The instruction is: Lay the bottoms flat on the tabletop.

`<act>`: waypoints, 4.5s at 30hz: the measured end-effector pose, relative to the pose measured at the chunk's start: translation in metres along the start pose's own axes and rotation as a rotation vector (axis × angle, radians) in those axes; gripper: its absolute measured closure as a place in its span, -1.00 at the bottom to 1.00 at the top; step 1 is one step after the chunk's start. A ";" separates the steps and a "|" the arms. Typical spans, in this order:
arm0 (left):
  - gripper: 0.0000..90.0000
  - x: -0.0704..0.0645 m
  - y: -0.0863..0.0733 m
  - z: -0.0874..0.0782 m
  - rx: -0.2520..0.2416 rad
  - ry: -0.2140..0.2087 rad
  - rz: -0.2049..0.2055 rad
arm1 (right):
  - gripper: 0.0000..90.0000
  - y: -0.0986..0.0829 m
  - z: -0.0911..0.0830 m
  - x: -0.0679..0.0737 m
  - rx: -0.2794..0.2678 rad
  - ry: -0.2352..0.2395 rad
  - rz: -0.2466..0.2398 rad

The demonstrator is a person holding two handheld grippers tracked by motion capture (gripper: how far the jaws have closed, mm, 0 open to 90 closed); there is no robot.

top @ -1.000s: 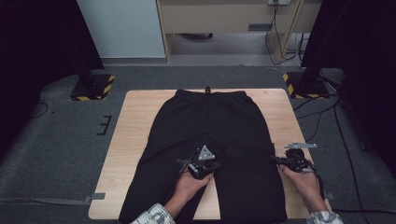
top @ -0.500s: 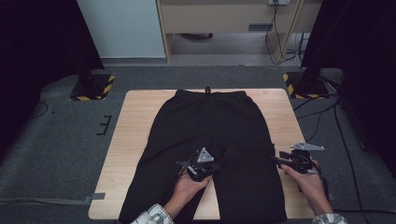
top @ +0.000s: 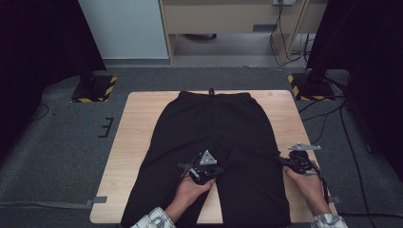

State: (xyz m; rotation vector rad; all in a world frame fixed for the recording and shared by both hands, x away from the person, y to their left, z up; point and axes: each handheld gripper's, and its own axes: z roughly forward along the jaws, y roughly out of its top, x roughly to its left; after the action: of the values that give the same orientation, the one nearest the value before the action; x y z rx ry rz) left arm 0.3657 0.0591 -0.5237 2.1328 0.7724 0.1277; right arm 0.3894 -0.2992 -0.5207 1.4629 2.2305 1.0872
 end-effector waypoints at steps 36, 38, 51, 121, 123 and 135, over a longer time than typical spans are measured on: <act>0.27 0.036 0.035 0.003 -0.030 0.160 -0.031 | -0.13 -0.054 -0.041 0.051 0.075 -0.043 -0.060; 0.34 0.037 0.037 0.012 -0.001 0.153 -0.026 | -0.10 -0.054 -0.039 0.052 0.075 -0.044 -0.073; 0.99 0.040 0.043 0.005 -0.012 0.121 -0.038 | 0.97 -0.043 -0.041 0.032 0.119 -0.077 -0.132; 0.36 0.102 -0.015 -0.117 -0.153 0.311 -0.100 | 0.29 0.039 0.020 -0.005 -0.030 -0.086 -0.010; 0.36 0.106 -0.019 -0.126 -0.172 0.322 -0.112 | 0.24 0.044 0.034 -0.013 -0.021 -0.121 0.017; 0.32 0.123 -0.035 -0.169 -0.215 0.400 -0.150 | 0.99 0.064 0.059 -0.030 0.047 -0.177 0.003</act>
State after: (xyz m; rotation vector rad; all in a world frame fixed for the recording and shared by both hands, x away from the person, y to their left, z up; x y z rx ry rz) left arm 0.3890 0.2609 -0.4626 1.8586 1.0938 0.5453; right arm 0.4805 -0.2860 -0.5217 1.5183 2.1445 0.8742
